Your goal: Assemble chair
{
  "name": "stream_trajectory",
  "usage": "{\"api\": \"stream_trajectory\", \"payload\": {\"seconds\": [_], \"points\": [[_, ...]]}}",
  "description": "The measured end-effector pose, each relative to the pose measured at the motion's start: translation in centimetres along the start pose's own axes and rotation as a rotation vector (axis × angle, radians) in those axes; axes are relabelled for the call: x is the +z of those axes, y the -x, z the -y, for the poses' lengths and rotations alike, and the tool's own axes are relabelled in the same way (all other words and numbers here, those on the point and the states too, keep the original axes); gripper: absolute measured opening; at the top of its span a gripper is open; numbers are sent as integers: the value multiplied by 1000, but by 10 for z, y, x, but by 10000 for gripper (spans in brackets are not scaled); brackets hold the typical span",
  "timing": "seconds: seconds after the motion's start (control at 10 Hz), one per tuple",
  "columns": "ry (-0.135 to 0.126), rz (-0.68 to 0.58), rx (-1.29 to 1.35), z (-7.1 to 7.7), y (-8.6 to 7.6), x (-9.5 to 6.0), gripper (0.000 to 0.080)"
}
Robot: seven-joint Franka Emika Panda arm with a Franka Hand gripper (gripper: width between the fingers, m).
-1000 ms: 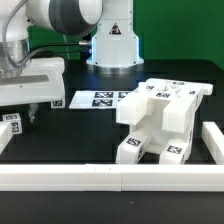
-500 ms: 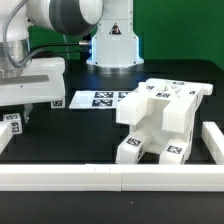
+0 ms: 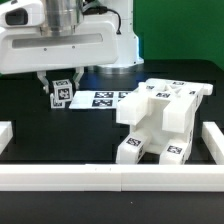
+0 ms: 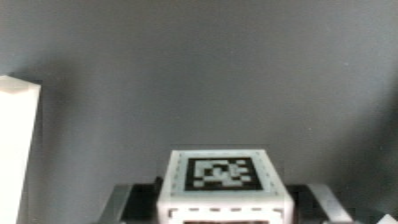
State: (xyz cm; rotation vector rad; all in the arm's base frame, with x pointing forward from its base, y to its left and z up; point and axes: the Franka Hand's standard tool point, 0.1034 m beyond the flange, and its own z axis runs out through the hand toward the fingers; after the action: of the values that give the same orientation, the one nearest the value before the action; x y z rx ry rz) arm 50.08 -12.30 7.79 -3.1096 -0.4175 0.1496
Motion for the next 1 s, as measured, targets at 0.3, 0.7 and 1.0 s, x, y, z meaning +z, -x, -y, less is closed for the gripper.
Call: {"api": "stream_trajectory", "payload": {"seconds": [0.3,0.7,1.0], "points": [[0,2,2,1,-1,1,281],[-41,7,442,74,-61,-75,281],[-29,-13,499,93,-67,-69,281]]}}
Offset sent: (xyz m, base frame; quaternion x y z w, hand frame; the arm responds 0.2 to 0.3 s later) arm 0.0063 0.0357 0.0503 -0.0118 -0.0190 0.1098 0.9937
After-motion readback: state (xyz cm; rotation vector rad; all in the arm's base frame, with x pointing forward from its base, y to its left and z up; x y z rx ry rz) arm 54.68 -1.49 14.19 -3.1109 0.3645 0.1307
